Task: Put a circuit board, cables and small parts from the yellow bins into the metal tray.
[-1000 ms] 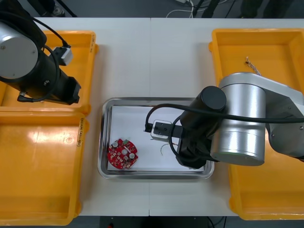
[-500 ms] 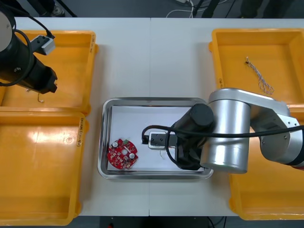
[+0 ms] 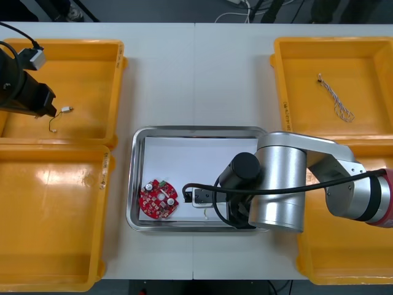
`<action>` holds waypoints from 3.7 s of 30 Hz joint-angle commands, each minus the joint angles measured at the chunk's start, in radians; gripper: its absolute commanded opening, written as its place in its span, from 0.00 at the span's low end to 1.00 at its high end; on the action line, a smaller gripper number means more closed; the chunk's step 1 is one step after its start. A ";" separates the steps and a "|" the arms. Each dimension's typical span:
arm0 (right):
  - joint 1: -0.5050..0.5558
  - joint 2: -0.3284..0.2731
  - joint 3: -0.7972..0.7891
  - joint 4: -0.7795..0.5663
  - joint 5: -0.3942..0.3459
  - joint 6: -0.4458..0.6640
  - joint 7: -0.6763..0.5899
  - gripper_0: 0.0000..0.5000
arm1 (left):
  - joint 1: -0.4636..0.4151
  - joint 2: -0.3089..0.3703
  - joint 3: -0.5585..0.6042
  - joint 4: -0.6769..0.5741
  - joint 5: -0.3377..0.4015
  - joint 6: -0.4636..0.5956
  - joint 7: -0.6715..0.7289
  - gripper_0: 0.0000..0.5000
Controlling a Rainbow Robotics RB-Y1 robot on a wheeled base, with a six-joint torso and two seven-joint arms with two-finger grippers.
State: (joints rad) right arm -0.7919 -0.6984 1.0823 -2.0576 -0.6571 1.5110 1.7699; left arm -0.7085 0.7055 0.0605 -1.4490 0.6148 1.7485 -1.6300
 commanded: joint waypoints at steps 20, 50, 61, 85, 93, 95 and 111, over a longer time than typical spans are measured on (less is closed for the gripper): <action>-0.035 0.039 0.013 0.042 0.043 -0.048 0.043 0.67 | -0.163 0.040 0.016 0.300 -0.038 -0.208 -0.208 1.00; -0.109 0.122 -0.372 0.037 -0.141 0.394 -0.003 1.00 | -0.226 0.042 0.004 0.585 -0.043 -0.402 -0.378 1.00; -0.113 0.105 -0.647 0.057 -0.138 0.409 -0.012 1.00 | -0.224 0.034 -0.039 0.641 -0.024 -0.492 -0.384 1.00; -0.142 0.060 -1.056 0.386 0.020 0.409 0.000 1.00 | -0.224 0.019 -0.084 0.700 0.037 -0.570 -0.403 0.00; -0.178 0.060 -1.151 0.540 0.070 0.409 0.020 1.00 | -0.224 0.020 -0.087 0.700 0.036 -0.570 -0.412 0.00; -0.188 0.060 -1.174 0.576 0.099 0.409 0.023 1.00 | -0.224 0.020 -0.085 0.700 0.037 -0.570 -0.413 0.00; -0.194 0.065 -1.274 0.766 0.191 0.293 0.042 1.00 | -0.223 0.035 -0.016 0.578 0.002 -0.389 -0.401 0.00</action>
State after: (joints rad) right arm -0.9345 -0.6051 -0.1567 -1.3155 -0.4744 1.8370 1.7712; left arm -0.8832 0.7056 0.0041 -0.8112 0.6374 1.3208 -1.9428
